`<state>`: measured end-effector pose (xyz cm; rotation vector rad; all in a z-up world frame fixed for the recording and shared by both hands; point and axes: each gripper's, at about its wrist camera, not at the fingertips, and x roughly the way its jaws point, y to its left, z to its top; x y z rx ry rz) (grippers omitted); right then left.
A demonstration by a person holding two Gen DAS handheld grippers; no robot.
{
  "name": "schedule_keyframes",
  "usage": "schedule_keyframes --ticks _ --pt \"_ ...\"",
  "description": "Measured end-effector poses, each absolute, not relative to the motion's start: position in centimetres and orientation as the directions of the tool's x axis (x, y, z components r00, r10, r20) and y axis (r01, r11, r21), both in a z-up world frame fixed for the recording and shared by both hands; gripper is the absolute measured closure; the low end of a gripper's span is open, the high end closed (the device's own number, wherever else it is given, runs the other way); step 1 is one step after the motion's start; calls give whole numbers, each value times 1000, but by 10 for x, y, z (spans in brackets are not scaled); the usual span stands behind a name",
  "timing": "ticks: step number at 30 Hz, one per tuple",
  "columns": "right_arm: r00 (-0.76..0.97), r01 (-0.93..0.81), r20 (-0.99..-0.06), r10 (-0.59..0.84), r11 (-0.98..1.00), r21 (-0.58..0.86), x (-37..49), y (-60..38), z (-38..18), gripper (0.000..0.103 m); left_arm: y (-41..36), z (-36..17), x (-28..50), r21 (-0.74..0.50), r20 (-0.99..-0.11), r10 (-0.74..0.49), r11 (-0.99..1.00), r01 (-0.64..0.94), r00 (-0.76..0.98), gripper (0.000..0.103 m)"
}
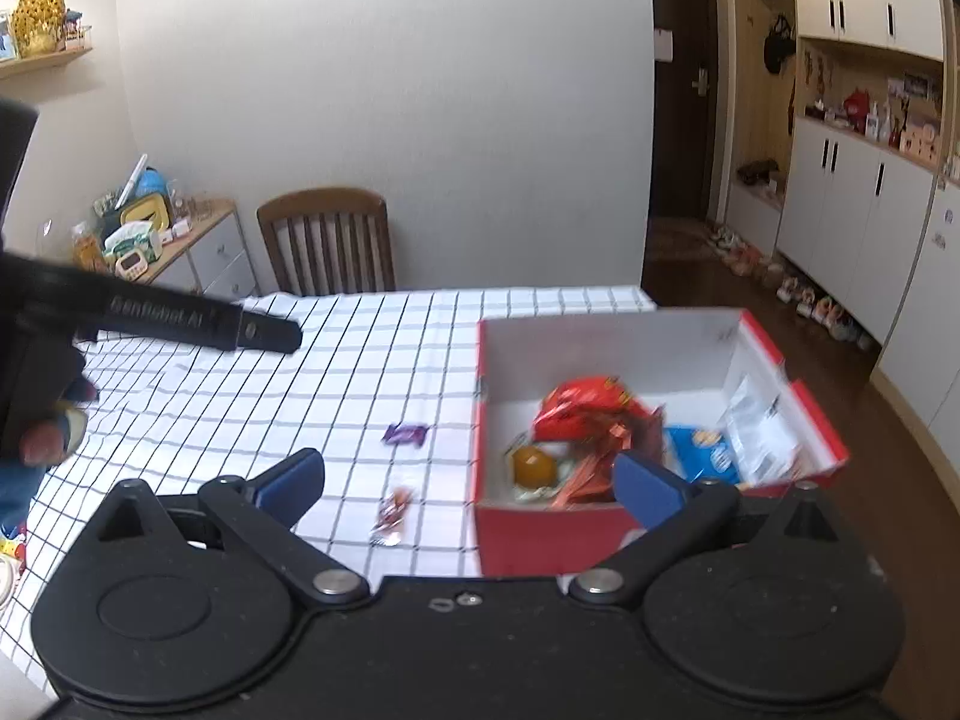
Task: Organize snacks
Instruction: 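Lift both open grippers out of the box toward the candies on the table, then grasp the purple candy with the left gripper while the right grasps the clear-wrapped snack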
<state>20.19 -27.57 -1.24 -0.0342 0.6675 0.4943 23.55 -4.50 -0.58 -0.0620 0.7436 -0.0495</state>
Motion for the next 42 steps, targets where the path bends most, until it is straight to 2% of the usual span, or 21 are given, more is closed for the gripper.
schedule_keyframes --ticks 10,22,26,30,42 --pt "649 -426 -644 404 895 132 200 -232 -30 0 -14 -51 258 -109 -729 -120 992 58 674 24" --pt "620 -423 -670 408 893 152 215 -186 -66 3 -6 -88 303 -29 -749 -166 975 219 641 24" --pt "609 -403 -692 387 903 150 226 -176 -80 7 -7 -102 320 -42 -755 -210 961 274 621 24" --pt "592 -378 -720 361 914 147 238 -170 -94 18 -7 -117 339 -93 -776 -257 950 298 576 24" --pt "556 -387 -764 327 916 110 261 -150 -122 37 -21 -150 377 -22 -794 -278 902 431 541 24"
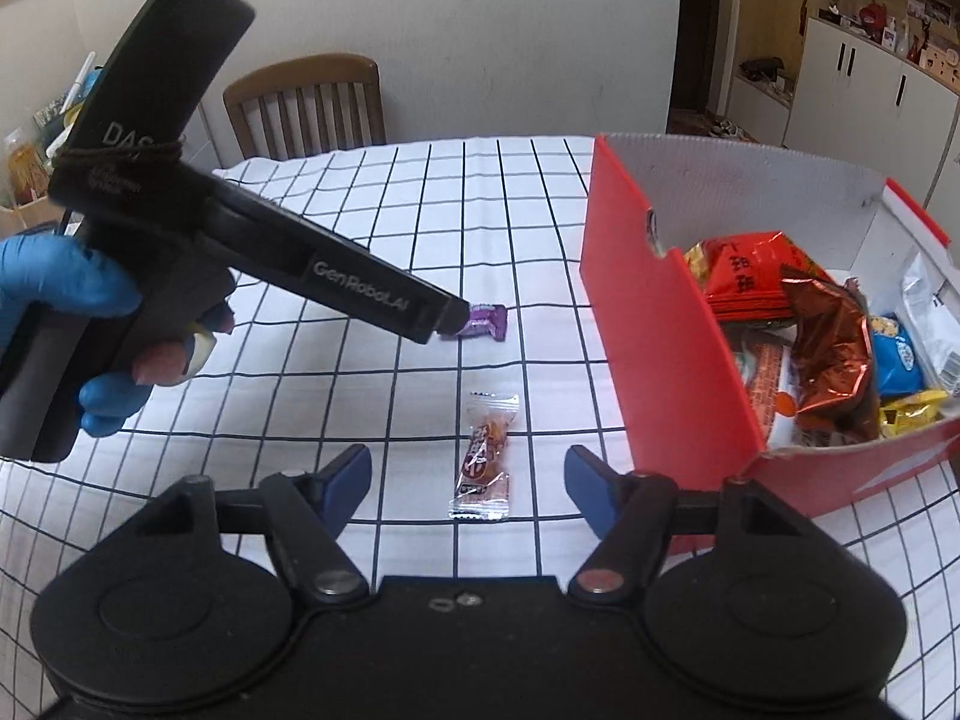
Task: Organize snacks
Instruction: 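Grasp the purple candy with the left gripper while the right grasps the clear-wrapped snack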
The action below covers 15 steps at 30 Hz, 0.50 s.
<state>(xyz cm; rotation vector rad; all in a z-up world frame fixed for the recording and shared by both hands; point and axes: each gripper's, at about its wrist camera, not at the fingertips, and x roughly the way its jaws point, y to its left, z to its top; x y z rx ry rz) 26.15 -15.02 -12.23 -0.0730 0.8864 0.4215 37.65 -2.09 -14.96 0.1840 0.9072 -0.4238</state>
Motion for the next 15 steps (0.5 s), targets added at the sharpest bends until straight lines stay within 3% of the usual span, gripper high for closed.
schedule_keyframes --ticks 2,11,15 --pt "550 -381 -772 319 918 108 265 -148 -127 41 -23 -154 381 -30 -797 -291 894 446 530 24" --pt "535 -354 -793 291 930 102 277 -144 -139 52 -38 -166 389 -53 -811 -370 819 572 454 52" --pt "529 -345 -797 290 932 110 282 -142 -143 56 -41 -168 392 -45 -811 -371 810 584 452 55"
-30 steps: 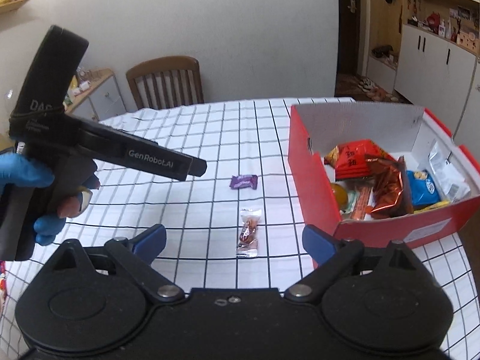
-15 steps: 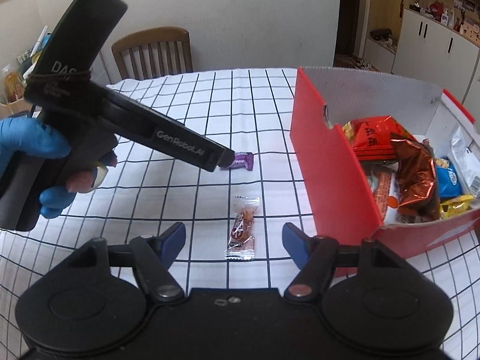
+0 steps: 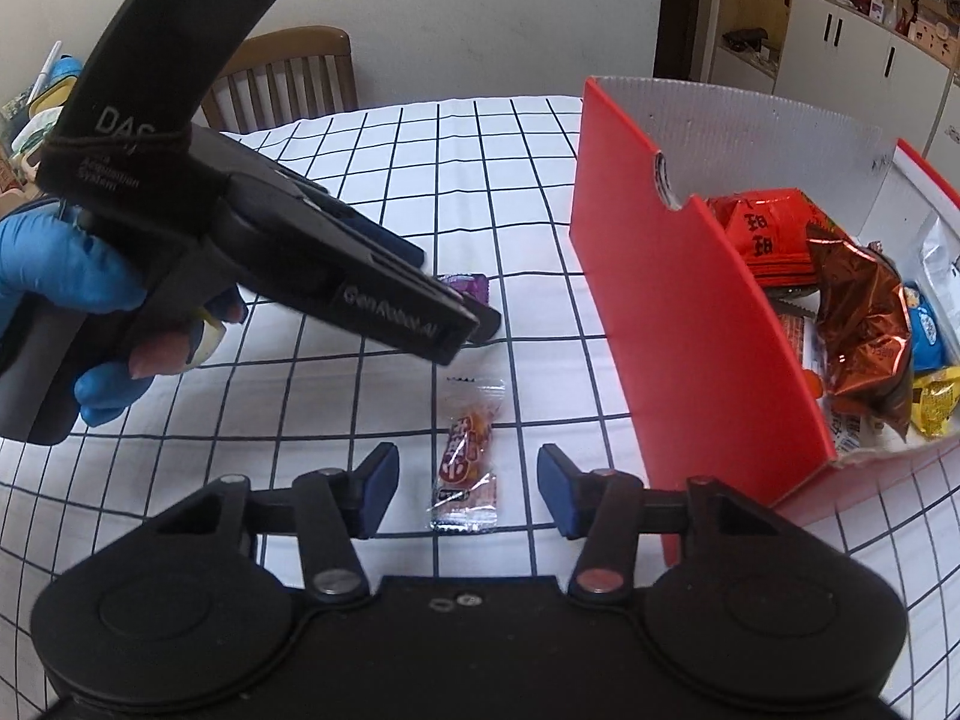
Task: Organize snacks
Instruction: 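Grasp the purple candy with the left gripper while the right grasps the clear-wrapped snack, then carry the purple candy and clear-wrapped snack over and down into the red box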
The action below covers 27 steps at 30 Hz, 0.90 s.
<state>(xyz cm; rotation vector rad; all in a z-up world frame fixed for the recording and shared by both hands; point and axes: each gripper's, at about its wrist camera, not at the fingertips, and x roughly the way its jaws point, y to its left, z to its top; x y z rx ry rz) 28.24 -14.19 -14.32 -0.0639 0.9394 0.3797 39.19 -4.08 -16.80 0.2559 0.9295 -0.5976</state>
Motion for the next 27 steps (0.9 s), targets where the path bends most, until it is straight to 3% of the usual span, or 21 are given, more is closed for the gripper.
schedule_keyframes --ticks 12,16,18,21,27 --pt "520 -329 -810 272 939 104 289 -137 -152 63 -47 -170 399 -10 -813 -345 813 582 470 64" --pt "523 -337 -810 265 937 89 287 -137 -153 68 -48 -170 398 -3 -813 -330 826 563 480 73" --pt "528 -335 -809 257 939 80 287 -137 -153 75 -47 -169 397 -2 -812 -320 837 547 488 77" --pt "532 -318 -809 249 944 81 287 -141 -153 83 -46 -169 394 -11 -811 -311 854 520 495 78" --pt "539 -290 -809 234 953 82 283 -146 -150 85 -40 -167 383 -49 -808 -300 892 449 507 78"
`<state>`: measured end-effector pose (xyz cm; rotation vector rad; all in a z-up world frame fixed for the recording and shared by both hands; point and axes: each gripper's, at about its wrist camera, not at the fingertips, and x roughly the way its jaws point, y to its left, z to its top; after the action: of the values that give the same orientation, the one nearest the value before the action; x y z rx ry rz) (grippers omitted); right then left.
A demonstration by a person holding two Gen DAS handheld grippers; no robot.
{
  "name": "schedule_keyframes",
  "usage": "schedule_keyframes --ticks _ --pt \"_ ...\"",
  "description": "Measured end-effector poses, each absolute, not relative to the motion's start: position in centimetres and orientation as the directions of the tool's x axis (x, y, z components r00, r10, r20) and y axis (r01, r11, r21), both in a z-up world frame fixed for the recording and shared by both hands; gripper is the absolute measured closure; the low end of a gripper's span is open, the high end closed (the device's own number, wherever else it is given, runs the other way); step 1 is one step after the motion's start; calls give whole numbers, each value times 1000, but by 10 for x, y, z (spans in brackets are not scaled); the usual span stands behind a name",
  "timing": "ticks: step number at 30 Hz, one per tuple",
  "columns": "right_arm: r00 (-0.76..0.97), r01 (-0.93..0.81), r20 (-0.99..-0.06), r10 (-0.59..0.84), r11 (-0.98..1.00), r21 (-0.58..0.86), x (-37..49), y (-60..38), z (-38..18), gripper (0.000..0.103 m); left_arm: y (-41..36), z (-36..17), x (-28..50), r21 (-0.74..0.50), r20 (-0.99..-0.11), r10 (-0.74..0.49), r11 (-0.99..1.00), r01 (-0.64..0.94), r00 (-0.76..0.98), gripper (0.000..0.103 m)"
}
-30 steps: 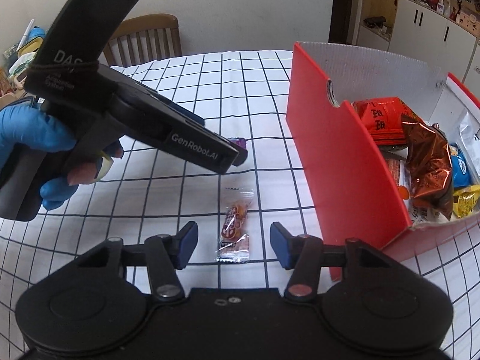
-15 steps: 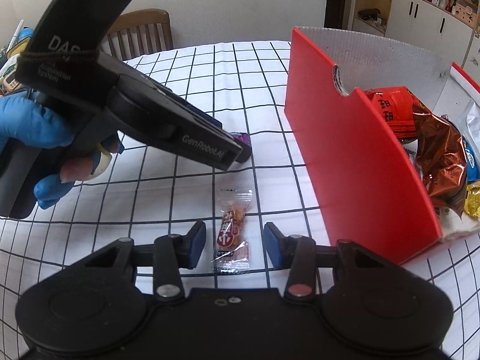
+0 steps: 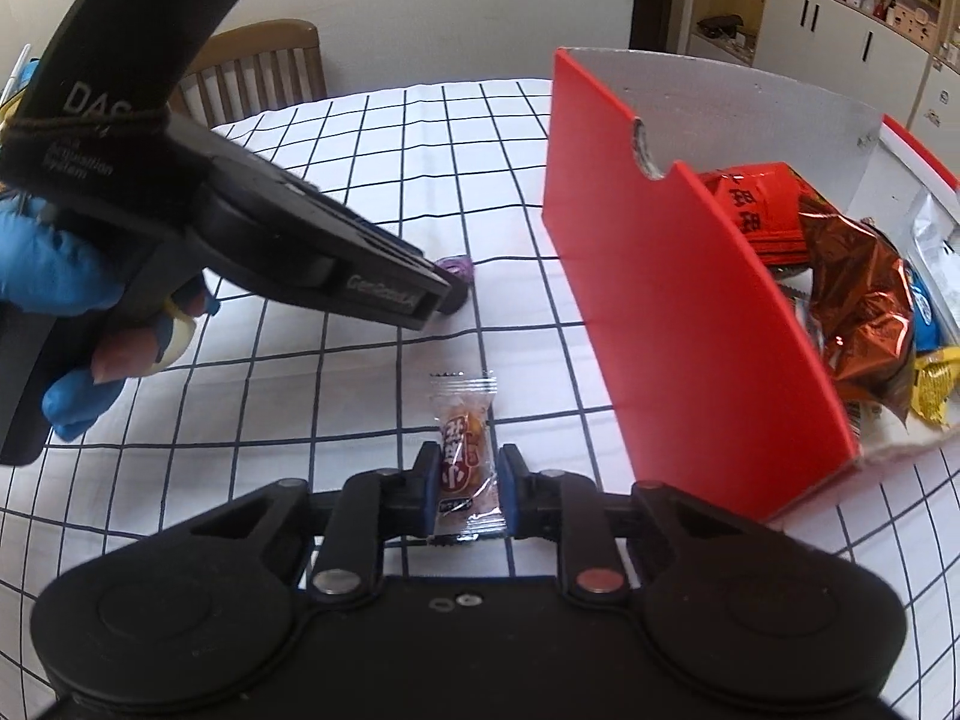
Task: Organize snacks
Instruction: 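Carry the purple candy and clear-wrapped snack over and down into the red box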
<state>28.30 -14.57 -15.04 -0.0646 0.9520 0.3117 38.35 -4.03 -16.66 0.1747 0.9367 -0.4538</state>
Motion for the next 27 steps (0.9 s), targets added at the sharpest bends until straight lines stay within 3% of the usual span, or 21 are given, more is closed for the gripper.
schedule_keyframes --ticks 14,27 --pt "565 -268 -792 230 959 87 258 -165 -128 85 -36 -144 336 -51 -801 -217 953 297 558 78" --pt "615 -298 -738 278 948 109 228 -187 -82 85 -37 -85 277 -80 -762 -189 977 199 620 78"
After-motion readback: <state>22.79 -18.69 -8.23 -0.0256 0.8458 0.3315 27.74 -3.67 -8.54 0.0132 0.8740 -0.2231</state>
